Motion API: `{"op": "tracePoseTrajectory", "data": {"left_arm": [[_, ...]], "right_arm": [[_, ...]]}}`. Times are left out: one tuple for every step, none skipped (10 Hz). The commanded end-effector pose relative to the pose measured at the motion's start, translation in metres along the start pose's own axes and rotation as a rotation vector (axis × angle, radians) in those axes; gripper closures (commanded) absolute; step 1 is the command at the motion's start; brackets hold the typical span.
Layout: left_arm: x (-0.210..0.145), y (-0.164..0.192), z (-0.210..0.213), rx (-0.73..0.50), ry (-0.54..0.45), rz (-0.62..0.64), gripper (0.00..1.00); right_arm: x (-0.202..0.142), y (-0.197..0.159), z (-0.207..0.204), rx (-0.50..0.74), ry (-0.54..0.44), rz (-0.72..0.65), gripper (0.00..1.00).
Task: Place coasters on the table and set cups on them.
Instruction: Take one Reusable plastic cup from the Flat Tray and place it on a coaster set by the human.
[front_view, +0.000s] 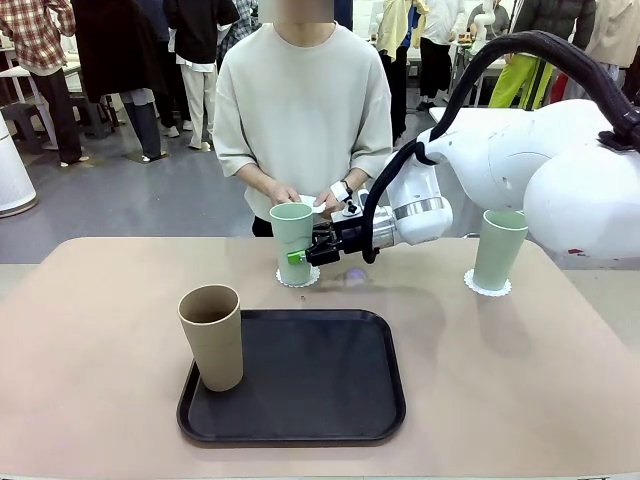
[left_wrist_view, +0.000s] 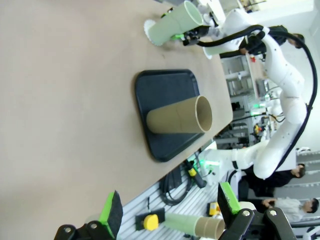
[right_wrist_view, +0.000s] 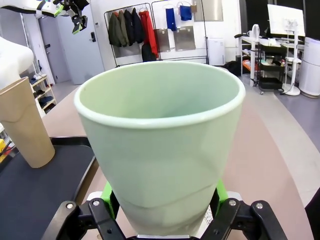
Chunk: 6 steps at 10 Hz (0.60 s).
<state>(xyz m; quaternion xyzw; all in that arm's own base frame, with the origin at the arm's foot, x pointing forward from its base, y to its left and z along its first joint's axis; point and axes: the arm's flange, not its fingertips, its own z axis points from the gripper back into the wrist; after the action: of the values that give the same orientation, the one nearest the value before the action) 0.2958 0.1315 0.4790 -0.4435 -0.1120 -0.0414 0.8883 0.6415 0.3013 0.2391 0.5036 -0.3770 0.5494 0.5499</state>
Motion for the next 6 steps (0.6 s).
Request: {"op": "tracePoseTrajectory", "data": {"left_arm": [[-0.0002, 0.0001, 0.0005, -0.009, -0.009, -0.007, 0.00], [-0.0002, 0.0001, 0.0005, -0.009, -0.009, -0.007, 0.00], [-0.0002, 0.0001, 0.0005, -0.009, -0.009, -0.007, 0.00], [-0.0002, 0.0001, 0.0005, -0.009, -0.009, -0.007, 0.00], [-0.0002, 0.0001, 0.0005, -0.009, -0.009, -0.007, 0.00], [-0.0002, 0.0001, 0.0005, -0.009, -0.009, -0.007, 0.00]], "right_arm": [[0.0006, -0.0095, -0.0005, 0.022, 0.031, -0.020, 0.00], [0.0008, -0.0090, -0.0001, 0.026, 0.037, -0.018, 0.00], [0.0005, -0.0079, 0.0006, 0.032, 0.055, -0.015, 0.00], [0.0016, -0.0070, 0.0024, 0.039, 0.062, -0.018, 0.00], [0.0035, -0.0048, 0.0049, 0.047, 0.074, -0.021, 0.00], [0.0048, -0.0031, 0.0083, 0.044, 0.091, -0.019, 0.00]]}}
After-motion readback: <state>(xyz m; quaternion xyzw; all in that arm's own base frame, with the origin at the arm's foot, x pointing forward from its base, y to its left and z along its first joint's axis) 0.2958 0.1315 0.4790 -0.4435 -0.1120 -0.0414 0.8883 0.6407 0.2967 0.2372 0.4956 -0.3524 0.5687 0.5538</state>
